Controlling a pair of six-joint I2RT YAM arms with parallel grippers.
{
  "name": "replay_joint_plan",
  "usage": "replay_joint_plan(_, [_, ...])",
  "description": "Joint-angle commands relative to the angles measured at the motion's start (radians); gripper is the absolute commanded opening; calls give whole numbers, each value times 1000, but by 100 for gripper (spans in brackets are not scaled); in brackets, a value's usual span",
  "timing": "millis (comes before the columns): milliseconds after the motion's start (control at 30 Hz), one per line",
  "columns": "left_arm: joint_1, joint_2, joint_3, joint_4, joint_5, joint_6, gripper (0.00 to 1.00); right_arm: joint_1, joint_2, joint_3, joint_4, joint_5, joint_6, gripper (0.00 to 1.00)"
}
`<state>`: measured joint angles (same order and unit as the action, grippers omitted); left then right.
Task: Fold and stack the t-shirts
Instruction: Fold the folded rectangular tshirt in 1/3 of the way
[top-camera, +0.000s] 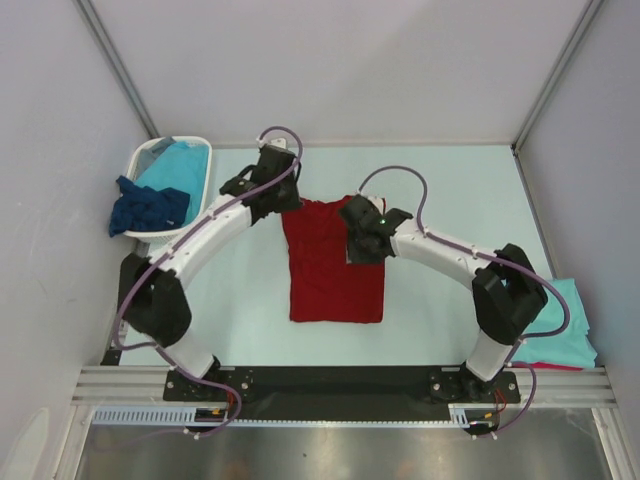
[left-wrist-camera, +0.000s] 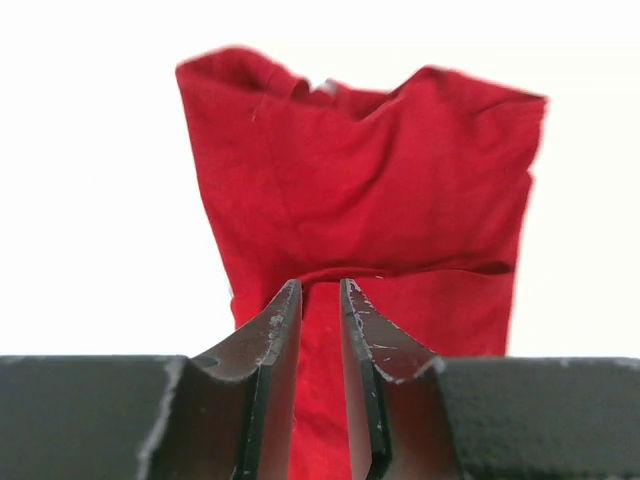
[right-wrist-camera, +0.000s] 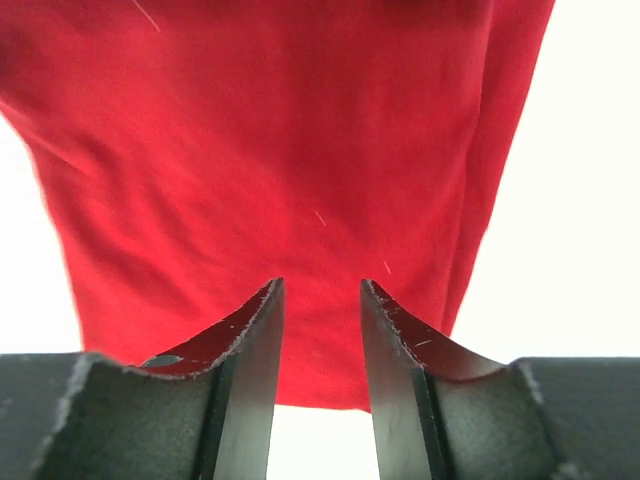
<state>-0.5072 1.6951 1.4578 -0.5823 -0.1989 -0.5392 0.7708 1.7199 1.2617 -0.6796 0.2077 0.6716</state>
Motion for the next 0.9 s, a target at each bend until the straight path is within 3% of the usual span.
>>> replay_joint_plan(0, [-2,-68,-86,38,32,7,26,-74,16,129,-20,42,-66,41])
replay_joint_plan(200, [-8,-68,-224,87,65,-24,24,-119,193,246,3,22,-102,35])
replay_joint_plan(400, [-8,-45,-254,101,65,-12,23,-123,305,307,17,1,-112,33])
replay_joint_plan(867, [-13,17,-252,110,93,-8,20,-137,325,252,25,-5,-102,30])
